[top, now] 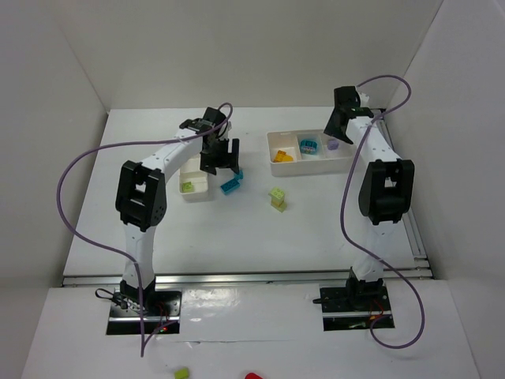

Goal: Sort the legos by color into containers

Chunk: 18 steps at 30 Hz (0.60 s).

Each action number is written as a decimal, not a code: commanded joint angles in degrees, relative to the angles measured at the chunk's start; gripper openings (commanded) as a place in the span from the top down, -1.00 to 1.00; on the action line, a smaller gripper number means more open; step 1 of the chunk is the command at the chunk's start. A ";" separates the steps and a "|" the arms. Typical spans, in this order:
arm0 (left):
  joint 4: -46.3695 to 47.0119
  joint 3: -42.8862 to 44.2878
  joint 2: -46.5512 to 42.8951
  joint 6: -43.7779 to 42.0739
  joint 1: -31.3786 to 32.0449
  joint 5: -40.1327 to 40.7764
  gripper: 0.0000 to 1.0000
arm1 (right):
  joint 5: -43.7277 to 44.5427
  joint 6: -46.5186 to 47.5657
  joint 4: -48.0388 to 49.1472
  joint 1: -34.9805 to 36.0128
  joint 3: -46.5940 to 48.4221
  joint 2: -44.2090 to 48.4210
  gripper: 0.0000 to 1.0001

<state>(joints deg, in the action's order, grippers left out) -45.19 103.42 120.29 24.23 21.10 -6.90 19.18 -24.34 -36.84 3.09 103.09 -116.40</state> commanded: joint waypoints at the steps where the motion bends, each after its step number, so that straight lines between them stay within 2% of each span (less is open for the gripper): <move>1: -0.43 3.11 0.65 0.64 -0.10 0.22 -0.81 | 2.18 0.43 1.16 -0.37 1.33 1.61 -0.24; 3: -0.43 3.11 0.65 0.64 -0.10 0.91 -0.81 | -2.37 2.09 4.64 0.94 -0.16 4.77 -0.20; 4: -0.43 3.11 -0.05 -0.05 -0.10 1.79 -0.81 | -7.00 4.28 6.32 3.21 -2.00 7.30 -0.20; 8: -0.43 1.97 -2.77 -1.11 -1.49 2.41 -0.77 | -16.68 6.75 8.80 11.73 -3.60 9.69 -0.20; 14: 1.41 -4.18 -12.87 0.56 -7.74 -1.19 -0.77 | -17.33 7.81 8.18 25.62 -2.89 8.47 -0.39; 18: 3.44 -5.68 -18.33 3.36 -11.95 -1.19 -0.82 | -15.05 7.20 4.95 31.08 1.48 2.25 -0.46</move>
<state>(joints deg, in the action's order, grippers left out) -44.47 97.97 108.42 25.06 11.33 -7.33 2.85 -17.72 -30.96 33.28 100.42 -111.44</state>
